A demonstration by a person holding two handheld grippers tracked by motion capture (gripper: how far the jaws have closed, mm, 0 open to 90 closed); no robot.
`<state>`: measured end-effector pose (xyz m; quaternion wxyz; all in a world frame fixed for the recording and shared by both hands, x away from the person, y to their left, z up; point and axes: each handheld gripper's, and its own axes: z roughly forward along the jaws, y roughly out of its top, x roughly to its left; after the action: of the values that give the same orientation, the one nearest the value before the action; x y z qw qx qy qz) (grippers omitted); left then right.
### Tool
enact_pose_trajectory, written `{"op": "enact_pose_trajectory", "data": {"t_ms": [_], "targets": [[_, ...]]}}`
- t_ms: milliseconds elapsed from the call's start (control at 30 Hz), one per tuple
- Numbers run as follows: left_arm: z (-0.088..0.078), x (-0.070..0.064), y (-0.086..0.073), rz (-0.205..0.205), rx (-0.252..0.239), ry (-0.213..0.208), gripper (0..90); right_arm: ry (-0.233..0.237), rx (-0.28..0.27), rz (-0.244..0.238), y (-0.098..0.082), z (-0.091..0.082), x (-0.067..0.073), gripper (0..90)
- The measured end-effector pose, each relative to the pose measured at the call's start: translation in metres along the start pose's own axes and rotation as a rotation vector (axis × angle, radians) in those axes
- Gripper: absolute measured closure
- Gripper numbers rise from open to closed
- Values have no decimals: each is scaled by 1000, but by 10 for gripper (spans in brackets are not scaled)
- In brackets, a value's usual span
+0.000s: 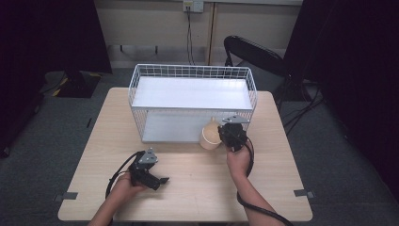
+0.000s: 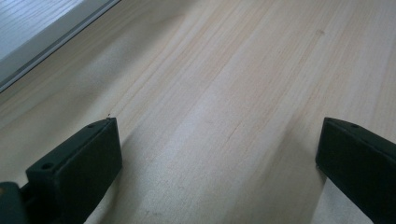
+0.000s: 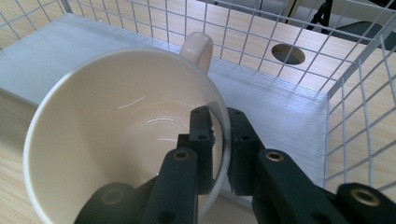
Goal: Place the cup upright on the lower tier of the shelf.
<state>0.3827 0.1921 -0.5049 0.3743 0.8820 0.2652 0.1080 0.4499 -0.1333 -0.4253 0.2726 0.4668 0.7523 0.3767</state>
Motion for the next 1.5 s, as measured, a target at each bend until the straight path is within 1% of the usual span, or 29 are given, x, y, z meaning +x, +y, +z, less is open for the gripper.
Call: {"op": "enact_pose_trajectory", "data": {"t_ms": [67,300,367,433,733,1067,1233,1500], "targets": [[0,0,0,0,0,0,0,-5,3,-11,1,3,2,831],[0,0,0,0,0,0,0,-16,-1,-3,2,9,2,831],[0,0,0,0,0,0,0,-27,1,-3,3,12,1,830],[0,0,0,0,0,0,0,-26,-1,2,4,13,1,830],[0,0,0,0,0,0,0,-50,-12,8,8,17,-1,829],[0,0,0,-1,0,1,0,-72,-26,4,11,22,0,827],[0,0,0,-2,0,1,0,-69,-28,11,12,23,-1,827],[0,0,0,-1,0,1,0,-78,-41,22,10,23,-2,824]]}}
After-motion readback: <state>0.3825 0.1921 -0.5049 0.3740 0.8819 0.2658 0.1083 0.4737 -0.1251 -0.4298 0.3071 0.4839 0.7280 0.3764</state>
